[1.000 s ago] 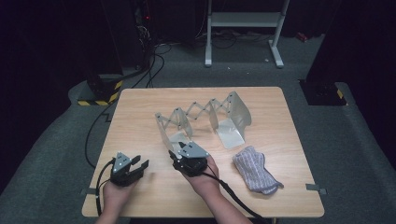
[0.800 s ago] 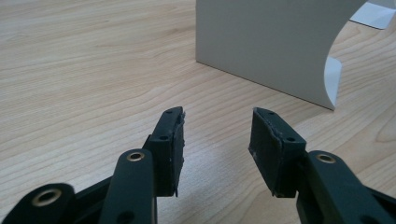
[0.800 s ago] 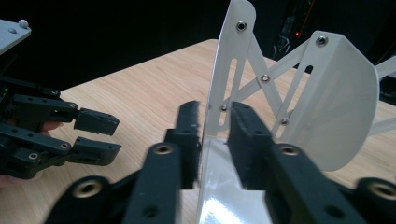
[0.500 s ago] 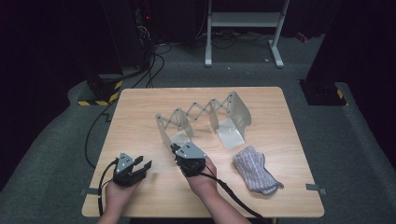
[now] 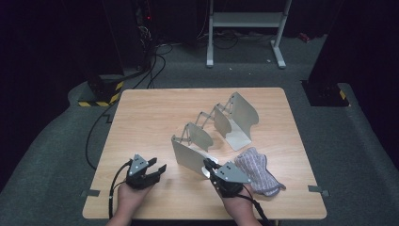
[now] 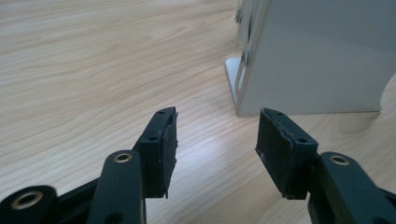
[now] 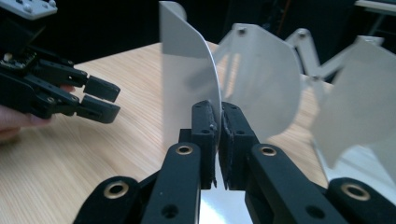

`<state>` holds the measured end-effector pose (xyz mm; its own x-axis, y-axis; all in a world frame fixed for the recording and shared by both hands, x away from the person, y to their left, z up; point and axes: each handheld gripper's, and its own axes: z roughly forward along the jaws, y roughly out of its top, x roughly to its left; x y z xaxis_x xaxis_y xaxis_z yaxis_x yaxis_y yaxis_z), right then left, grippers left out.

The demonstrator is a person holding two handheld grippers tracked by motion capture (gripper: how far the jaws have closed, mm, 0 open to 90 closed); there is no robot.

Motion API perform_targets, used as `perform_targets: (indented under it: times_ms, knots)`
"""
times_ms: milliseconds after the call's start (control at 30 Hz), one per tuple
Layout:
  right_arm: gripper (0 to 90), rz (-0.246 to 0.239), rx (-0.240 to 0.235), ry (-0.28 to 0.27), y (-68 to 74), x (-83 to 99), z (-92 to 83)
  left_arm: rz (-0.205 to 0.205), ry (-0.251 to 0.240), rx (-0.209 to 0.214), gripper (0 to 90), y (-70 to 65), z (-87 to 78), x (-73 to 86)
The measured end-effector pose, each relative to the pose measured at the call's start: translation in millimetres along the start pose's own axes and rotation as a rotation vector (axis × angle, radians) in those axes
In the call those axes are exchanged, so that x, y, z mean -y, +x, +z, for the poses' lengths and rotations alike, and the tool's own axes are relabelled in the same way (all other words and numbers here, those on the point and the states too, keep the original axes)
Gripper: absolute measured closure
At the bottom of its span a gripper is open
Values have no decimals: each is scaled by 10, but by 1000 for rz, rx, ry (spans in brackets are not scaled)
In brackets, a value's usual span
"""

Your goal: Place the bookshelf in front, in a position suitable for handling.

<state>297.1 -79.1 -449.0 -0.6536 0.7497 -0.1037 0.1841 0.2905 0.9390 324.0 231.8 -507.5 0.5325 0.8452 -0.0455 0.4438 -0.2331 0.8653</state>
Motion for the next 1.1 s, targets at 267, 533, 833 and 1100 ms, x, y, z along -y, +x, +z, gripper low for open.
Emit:
perform_targets:
  times_ms: [267, 533, 833, 1100]
  knots:
    - [756, 39, 72, -19, -142, 112, -179, 51, -6, 89, 482, -326, 214, -159]
    - [720, 32, 139, -23, -135, 119, -134, 26, -36, 127, 519, -383, 357, -272]
    - [688, 62, 190, 6, -306, 117, 2, 31, -45, 152, 544, -507, 443, -310]
    - [655, 109, 248, 30, -559, 100, 86, 47, -43, 142, 546, -543, 495, -365]
